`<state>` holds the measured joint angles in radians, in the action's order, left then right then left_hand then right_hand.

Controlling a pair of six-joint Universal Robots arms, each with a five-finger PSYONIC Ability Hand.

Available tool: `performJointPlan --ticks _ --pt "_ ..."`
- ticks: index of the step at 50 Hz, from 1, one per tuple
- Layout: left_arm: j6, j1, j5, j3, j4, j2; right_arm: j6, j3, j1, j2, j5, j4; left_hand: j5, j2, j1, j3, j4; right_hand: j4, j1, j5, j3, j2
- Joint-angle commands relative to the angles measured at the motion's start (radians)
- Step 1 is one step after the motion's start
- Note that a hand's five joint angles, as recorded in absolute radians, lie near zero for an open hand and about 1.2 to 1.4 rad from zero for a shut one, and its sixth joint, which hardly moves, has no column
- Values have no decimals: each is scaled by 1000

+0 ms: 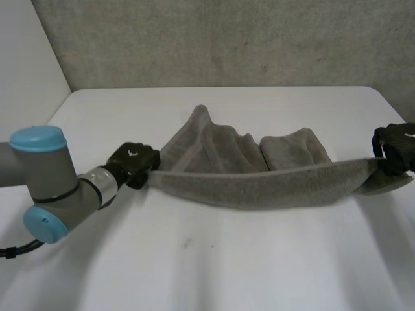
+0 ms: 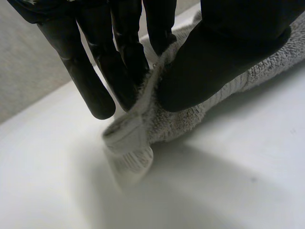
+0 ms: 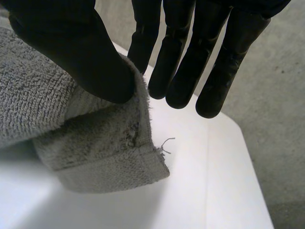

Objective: Fold the towel.

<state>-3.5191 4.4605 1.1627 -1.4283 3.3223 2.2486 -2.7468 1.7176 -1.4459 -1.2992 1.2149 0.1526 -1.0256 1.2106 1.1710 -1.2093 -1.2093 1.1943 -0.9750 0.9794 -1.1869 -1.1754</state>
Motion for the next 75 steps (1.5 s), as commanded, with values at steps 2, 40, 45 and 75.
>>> performJointPlan --ticks 2,40,45,75 --pt "-9 16 100 -66 -32 -353 13 -87 -4 -143 -11 -196 -196 186 225 -187 -187 202 -421 242 -209 -221" --pt "-146 98 123 34 -365 -320 404 -584 -320 163 231 -687 -196 186 225 -187 -187 202 -421 242 -209 -221" --pt "-141 86 123 253 -333 -158 406 -751 -384 316 282 -593 -196 186 225 -187 -187 202 -421 242 -209 -221" --pt "149 79 163 45 281 -221 358 -523 -418 189 242 78 -196 186 225 -187 -187 202 -421 242 -209 -221"
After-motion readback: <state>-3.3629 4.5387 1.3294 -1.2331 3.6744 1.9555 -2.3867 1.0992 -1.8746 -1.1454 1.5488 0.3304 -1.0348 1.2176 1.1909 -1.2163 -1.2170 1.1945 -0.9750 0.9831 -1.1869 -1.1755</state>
